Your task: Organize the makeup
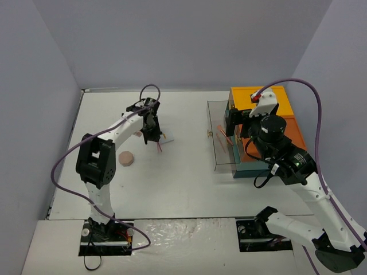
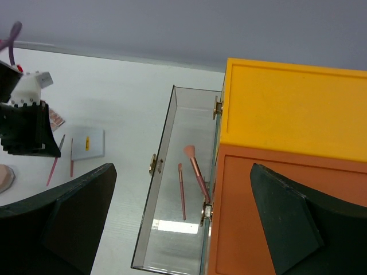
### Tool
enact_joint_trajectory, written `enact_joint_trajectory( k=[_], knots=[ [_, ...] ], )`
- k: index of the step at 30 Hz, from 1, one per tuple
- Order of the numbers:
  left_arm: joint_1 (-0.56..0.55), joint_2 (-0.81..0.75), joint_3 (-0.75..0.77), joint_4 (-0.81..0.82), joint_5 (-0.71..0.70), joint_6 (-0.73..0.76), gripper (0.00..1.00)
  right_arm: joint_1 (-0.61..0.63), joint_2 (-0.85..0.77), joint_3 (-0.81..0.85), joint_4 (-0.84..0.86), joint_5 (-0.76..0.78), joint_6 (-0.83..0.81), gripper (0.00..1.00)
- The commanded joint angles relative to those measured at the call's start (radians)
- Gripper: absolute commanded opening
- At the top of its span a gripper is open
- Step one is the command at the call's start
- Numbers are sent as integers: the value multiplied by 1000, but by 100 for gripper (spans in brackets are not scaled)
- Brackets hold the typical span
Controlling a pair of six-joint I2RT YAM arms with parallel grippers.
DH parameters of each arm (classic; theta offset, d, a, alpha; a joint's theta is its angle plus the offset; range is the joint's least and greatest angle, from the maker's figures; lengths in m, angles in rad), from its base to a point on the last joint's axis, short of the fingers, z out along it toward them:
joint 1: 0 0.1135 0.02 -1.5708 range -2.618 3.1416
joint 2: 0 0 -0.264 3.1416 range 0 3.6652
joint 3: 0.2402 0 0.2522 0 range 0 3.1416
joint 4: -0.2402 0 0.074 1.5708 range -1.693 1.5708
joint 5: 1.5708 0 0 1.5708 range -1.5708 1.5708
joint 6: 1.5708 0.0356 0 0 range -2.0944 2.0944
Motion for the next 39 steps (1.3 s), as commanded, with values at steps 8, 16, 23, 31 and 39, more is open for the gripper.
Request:
enact_joint_trajectory(
  k=[8,16,23,31,39],
  knots=[
    [-285,-3,427,223,242,-279,0,-4,0,27,79,15,8,100],
    [-359,153,638,131,224,-297,28,-5,-34,13,74,38,6,100],
    [-355,66,602,41,70,-211,55,-5,-42,-2,74,50,-4,100],
    [-277,-117,341,-53,-214,-149,58,-5,-25,1,75,45,-9,100],
    [-159,-96,80,-32,-241,-187,56,-4,-6,0,79,29,-11,100]
  ],
)
